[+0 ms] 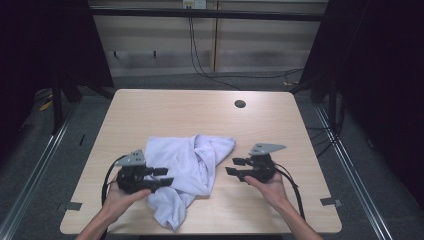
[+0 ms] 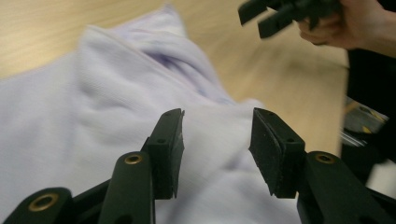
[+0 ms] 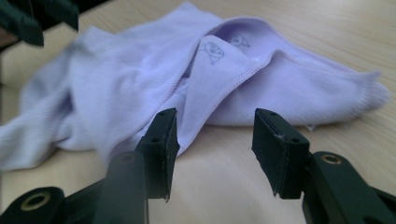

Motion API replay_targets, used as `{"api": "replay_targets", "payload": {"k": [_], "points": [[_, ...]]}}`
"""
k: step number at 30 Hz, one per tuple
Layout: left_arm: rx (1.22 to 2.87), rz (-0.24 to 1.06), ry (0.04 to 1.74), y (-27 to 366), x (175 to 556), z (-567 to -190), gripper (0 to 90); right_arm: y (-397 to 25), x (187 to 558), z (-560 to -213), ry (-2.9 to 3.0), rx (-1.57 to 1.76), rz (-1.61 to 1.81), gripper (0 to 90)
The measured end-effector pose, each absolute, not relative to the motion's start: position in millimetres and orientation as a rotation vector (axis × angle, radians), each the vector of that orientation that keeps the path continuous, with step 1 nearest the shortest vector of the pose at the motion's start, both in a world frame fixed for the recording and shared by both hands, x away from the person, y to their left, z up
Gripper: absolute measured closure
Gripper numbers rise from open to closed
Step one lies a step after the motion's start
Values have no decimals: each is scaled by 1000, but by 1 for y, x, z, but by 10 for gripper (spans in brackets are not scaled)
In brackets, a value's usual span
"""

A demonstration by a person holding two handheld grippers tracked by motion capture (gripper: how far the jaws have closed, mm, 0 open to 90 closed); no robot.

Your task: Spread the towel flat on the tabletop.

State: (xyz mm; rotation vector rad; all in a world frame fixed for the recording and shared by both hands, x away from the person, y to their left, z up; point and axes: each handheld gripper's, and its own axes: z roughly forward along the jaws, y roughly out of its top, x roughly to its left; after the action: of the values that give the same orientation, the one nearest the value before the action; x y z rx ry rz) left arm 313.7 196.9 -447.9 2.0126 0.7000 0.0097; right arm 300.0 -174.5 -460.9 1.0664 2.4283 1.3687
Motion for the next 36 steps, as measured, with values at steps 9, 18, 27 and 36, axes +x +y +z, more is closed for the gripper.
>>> {"api": "replay_targets", "payload": {"k": [9, 18, 27, 36], "points": [[2057, -14, 847, 181, 374, -485, 424, -123, 350, -470, 2465, 992, 1364, 465], [2166, 5, 759, 172, 357, -492, 777, -115, 356, -500, 2500, 1062, 1294, 756], [1942, 37, 801, 211, 355, -455, 840, -170, 347, -465, 2388, 1144, 1374, 842], [1814, 81, 756, 222, 341, -420, 844, -207, 332, -412, 2241, 1154, 1493, 841]]}}
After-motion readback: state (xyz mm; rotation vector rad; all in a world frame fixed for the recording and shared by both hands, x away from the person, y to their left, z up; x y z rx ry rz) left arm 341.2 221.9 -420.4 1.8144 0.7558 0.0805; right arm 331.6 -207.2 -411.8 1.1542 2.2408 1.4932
